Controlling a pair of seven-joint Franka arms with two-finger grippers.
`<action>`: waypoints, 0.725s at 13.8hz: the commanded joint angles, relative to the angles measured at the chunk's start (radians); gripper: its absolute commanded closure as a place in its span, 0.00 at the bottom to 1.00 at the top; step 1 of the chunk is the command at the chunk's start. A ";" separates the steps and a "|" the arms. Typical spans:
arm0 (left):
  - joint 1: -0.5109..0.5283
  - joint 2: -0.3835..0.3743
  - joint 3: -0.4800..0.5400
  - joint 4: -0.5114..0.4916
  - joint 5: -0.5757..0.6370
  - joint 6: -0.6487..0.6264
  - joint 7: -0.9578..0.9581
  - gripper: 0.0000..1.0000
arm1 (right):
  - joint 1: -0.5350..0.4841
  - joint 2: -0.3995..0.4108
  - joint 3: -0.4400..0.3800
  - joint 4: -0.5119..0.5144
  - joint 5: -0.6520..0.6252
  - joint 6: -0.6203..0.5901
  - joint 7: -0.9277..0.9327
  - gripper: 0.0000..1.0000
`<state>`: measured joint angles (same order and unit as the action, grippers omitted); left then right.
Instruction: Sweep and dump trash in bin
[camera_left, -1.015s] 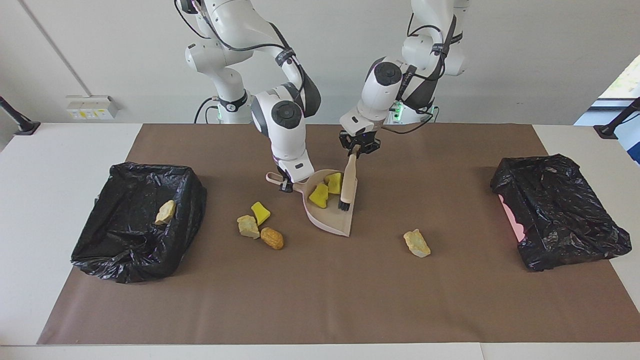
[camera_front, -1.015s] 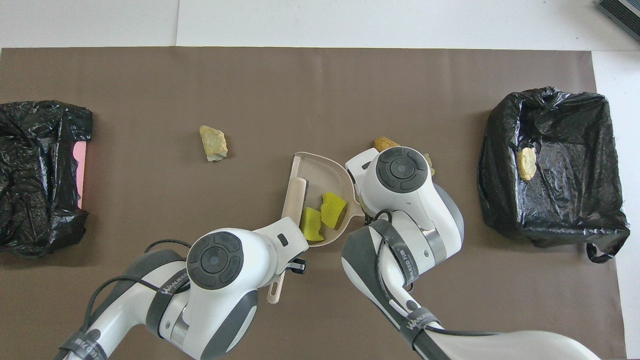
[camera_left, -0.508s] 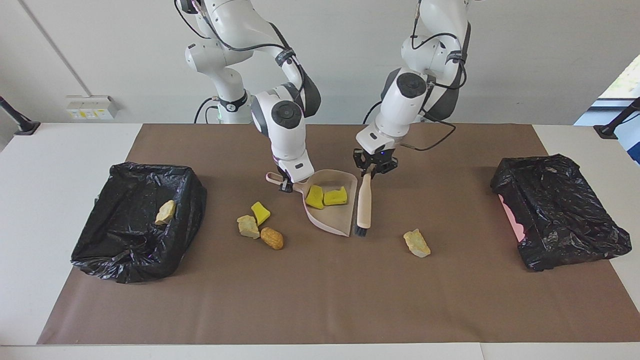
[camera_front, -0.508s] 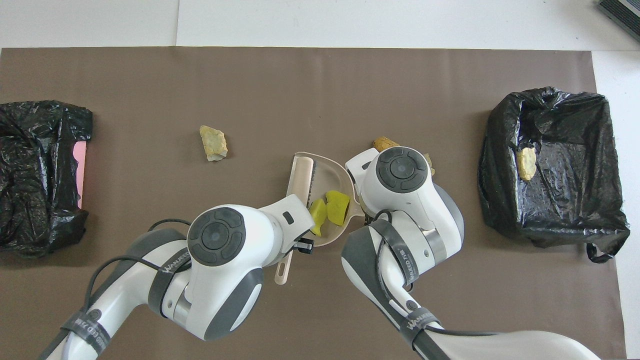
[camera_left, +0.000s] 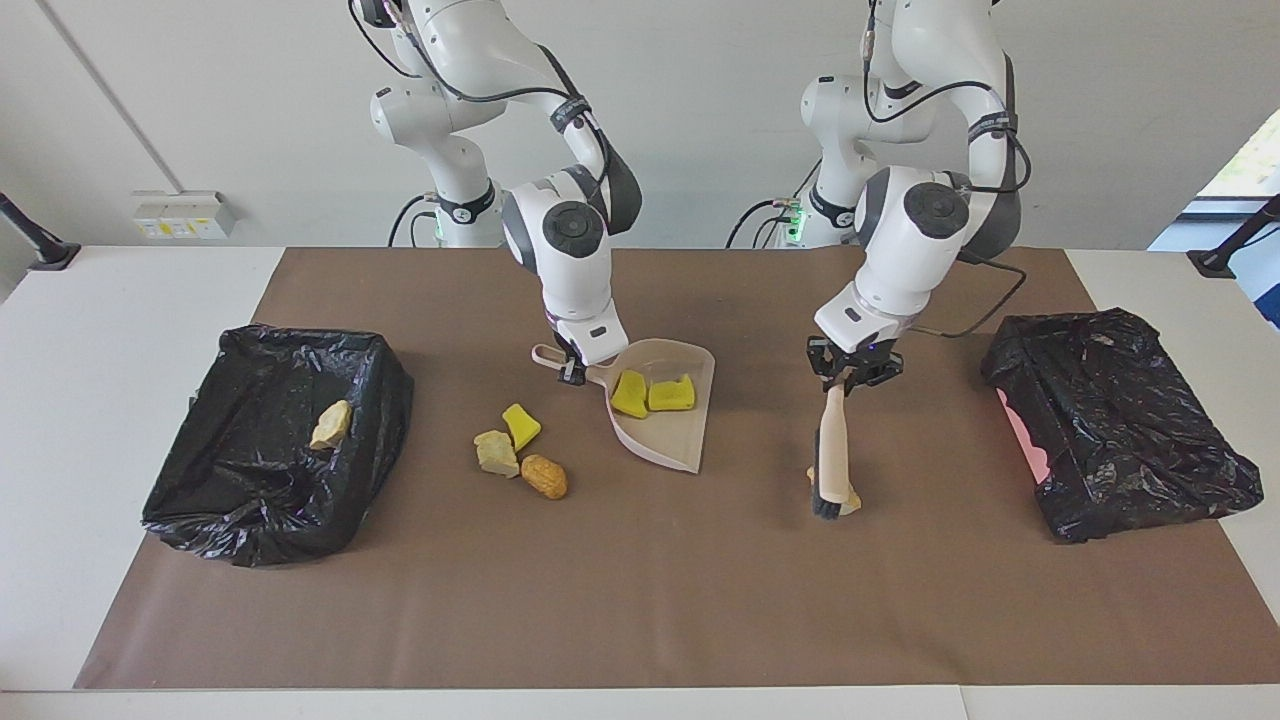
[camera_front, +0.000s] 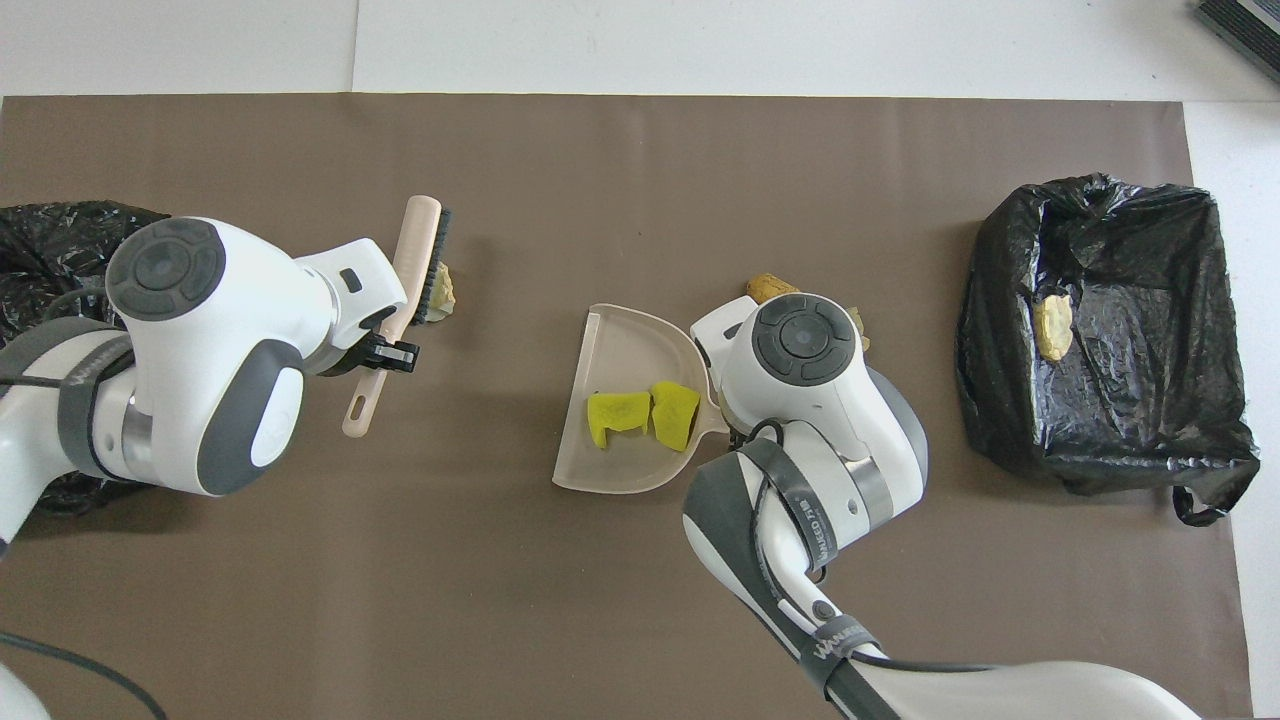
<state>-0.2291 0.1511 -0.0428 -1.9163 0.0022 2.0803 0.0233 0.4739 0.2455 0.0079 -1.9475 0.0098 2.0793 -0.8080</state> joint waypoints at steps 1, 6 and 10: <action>0.054 0.093 -0.011 0.118 0.071 -0.048 0.038 1.00 | -0.006 -0.008 0.004 -0.011 -0.019 0.012 0.026 1.00; 0.117 0.128 -0.011 0.050 0.153 0.009 0.205 1.00 | -0.006 -0.008 0.004 -0.011 -0.019 0.013 0.026 1.00; 0.056 0.067 -0.023 -0.050 0.148 -0.003 0.266 1.00 | -0.006 -0.008 0.004 -0.011 -0.019 0.013 0.029 1.00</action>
<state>-0.1299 0.2815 -0.0645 -1.8895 0.1347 2.0791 0.2565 0.4739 0.2455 0.0079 -1.9475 0.0098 2.0793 -0.8075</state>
